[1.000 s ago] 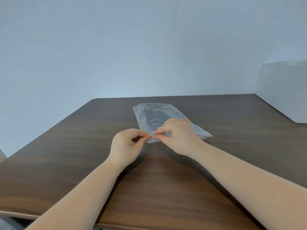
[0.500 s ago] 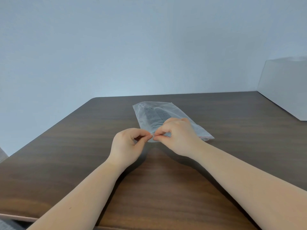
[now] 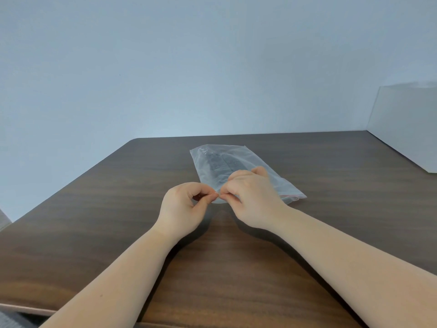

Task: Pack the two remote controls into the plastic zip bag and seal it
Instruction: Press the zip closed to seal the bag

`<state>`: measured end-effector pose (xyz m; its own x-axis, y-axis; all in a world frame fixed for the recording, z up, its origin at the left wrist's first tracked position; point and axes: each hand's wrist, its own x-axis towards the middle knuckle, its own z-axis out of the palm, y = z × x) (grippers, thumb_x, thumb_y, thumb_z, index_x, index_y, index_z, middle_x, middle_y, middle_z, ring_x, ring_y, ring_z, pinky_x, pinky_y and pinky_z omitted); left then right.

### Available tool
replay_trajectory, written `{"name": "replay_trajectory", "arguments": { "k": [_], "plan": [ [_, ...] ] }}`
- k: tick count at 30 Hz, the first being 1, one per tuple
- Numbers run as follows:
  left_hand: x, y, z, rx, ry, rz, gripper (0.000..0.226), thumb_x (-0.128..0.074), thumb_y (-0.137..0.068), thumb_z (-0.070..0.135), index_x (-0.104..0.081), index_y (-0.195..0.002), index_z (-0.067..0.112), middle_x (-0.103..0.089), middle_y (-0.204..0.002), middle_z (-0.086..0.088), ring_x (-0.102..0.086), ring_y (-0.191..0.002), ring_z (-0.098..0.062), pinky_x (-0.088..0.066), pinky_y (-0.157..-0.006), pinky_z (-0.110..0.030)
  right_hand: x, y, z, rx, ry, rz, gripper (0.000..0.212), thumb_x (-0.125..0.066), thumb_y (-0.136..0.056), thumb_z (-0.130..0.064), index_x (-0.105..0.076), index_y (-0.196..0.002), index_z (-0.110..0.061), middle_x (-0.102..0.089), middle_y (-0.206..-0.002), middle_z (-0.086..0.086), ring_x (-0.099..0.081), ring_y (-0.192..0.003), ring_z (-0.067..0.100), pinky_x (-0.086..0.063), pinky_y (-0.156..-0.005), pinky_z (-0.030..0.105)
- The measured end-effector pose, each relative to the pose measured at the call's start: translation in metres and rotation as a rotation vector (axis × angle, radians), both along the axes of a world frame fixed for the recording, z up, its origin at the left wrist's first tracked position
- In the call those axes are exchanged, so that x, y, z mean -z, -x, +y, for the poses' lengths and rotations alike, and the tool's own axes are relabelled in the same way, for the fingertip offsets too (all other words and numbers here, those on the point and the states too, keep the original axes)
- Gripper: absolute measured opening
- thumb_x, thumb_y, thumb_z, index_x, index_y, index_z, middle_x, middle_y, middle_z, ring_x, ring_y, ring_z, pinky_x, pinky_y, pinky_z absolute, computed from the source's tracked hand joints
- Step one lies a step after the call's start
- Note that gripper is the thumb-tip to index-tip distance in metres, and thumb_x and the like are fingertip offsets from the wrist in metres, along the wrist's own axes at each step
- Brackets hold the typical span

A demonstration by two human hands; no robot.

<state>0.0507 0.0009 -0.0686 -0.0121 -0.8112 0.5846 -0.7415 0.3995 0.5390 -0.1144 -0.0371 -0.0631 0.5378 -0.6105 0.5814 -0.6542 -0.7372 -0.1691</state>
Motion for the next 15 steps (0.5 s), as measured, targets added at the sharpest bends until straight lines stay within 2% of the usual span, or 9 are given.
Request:
{"name": "replay_trajectory", "arguments": {
  "k": [5, 7, 10, 15],
  "plan": [
    [-0.003, 0.001, 0.001, -0.046, 0.008, -0.038, 0.007, -0.067, -0.08, 0.015, -0.072, -0.075, 0.013, -0.068, -0.073, 0.007, -0.061, -0.069, -0.012, -0.05, -0.069, -0.029, 0.003, 0.001, -0.001, 0.028, 0.141, 0.079, 0.016, -0.061, -0.086, -0.017, -0.071, -0.074, -0.02, -0.069, -0.068, -0.006, -0.06, -0.085, 0.016, -0.029, -0.074, 0.037],
    [-0.004, -0.001, 0.001, -0.069, 0.002, -0.025, 0.008, -0.067, -0.08, 0.015, -0.07, -0.072, 0.014, -0.065, -0.07, 0.01, -0.061, -0.07, -0.015, -0.049, -0.069, -0.03, 0.003, 0.005, -0.003, 0.04, 0.183, 0.1, 0.014, -0.064, -0.083, -0.013, -0.068, -0.071, -0.019, -0.067, -0.066, -0.007, -0.061, -0.086, 0.018, -0.023, -0.072, 0.035],
    [-0.003, -0.004, 0.001, -0.107, -0.033, 0.013, 0.01, -0.066, -0.081, 0.016, -0.068, -0.071, 0.017, -0.062, -0.067, 0.018, -0.057, -0.066, -0.008, -0.047, -0.067, -0.027, 0.004, 0.014, -0.006, 0.064, 0.233, 0.12, 0.014, -0.065, -0.079, -0.01, -0.065, -0.069, -0.018, -0.066, -0.063, -0.007, -0.062, -0.086, 0.019, -0.022, -0.071, 0.035],
    [-0.005, -0.007, 0.003, -0.165, -0.089, 0.08, 0.011, -0.064, -0.082, 0.019, -0.068, -0.071, 0.02, -0.064, -0.069, 0.016, -0.054, -0.066, -0.009, -0.046, -0.066, -0.029, 0.005, 0.029, -0.007, 0.096, 0.269, 0.158, 0.014, -0.064, -0.079, -0.009, -0.063, -0.069, -0.019, -0.065, -0.064, -0.007, -0.062, -0.087, 0.018, -0.023, -0.072, 0.035]
  ]
}}
